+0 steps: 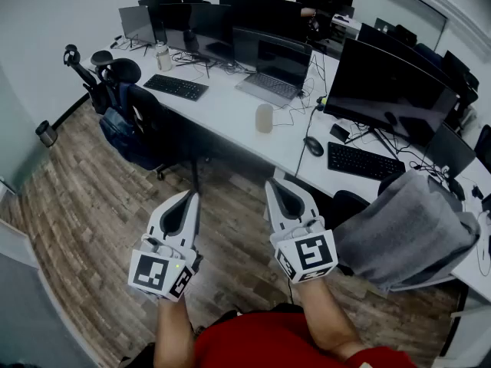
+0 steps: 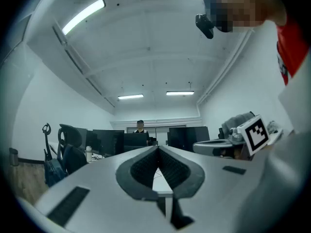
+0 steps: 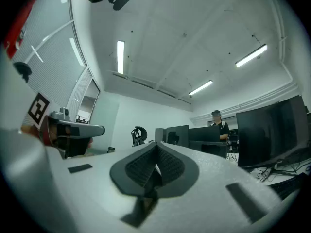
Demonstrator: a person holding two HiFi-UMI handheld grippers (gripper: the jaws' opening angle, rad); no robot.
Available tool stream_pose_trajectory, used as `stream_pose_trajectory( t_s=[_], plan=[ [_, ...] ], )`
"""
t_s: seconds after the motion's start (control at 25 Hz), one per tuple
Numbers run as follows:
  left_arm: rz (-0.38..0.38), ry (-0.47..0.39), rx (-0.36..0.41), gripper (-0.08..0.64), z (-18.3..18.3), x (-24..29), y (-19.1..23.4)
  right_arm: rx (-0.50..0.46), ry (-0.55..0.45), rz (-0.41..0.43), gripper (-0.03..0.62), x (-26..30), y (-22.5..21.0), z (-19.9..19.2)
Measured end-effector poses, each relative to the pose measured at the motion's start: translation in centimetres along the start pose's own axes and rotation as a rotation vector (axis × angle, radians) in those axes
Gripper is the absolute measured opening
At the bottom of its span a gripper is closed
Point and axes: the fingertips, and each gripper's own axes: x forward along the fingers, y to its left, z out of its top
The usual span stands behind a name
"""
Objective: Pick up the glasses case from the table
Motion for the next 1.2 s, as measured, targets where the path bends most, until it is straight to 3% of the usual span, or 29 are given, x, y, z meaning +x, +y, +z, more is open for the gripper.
stream_pose_trajectory(
  t_s=[0.36, 0.76, 1.0, 1.2],
  plan=[
    [0.023, -0.004, -0.004, 0.009, -0.3, -1.6, 3.1, 0.036, -0.023, 0.026, 0.005, 2.3, 2.4, 0.1],
    [0.014, -0.016, -0.029, 0.009, -1.3, -2.5, 6.0, 0.025, 0.021, -0.043, 0.005, 3.8, 2.7, -1.7],
    [0.005, -0.014, -0.036, 0.009, -2.4, 0.5, 7.7, 0.022, 0.029, -0.071, 0.005, 7.3, 0.1, -3.0],
    [-0.001, 0.008, -0.008, 0.009, -4.1, 6.8, 10.4, 0.025, 0.042, -0.124, 0.005, 12.8, -5.0, -5.9]
  ],
)
